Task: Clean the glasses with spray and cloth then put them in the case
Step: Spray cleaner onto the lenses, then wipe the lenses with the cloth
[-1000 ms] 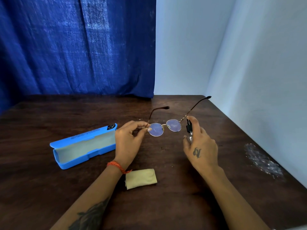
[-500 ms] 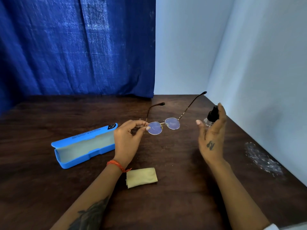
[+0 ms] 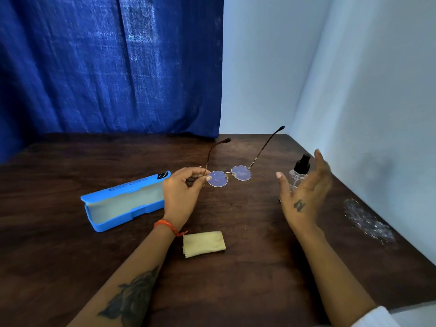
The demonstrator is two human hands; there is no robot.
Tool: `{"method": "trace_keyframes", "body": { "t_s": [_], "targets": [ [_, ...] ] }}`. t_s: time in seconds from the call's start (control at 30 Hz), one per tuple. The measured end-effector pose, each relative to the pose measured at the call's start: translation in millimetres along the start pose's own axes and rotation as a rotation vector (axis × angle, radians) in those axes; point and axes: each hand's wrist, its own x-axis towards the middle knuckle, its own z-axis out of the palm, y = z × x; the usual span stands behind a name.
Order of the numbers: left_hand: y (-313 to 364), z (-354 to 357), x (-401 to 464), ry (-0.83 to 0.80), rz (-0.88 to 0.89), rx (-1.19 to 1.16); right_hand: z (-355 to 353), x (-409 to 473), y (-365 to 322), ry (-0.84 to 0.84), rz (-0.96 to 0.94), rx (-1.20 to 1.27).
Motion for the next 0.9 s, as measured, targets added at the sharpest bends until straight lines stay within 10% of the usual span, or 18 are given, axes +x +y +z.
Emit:
{"method": "trace_keyframes", "body": {
  "t_s": [0.1, 0.3, 0.47, 0.63, 0.9],
  "targets": [
    [-0.4, -1.2, 0.1, 0.0, 0.0, 0.023, -6.5, -6.4, -28.4, 0.0, -0.227, 0.083],
    [-3.2, -0.8, 1.1, 0.0, -0.025, -0.003, 1.2, -48.5, -72.5, -0.781, -0.489, 0.501],
    [-2.5, 0.0, 1.9, 0.005, -0.036, -0.005, 7.8, -59.1, -72.9, -1.099, -0.559, 0.492],
    [-3.7, -0.5, 1.8, -0.005, -0.04, 0.014, 11.8, -58.7, -71.8, -1.043, -0.478, 0.528],
    [-2.8, 0.2, 0.2, -0.036, -0.016, 0.08, 23.2, -2.9, -74.8, -0.461, -0.011, 0.414]
  ]
}}
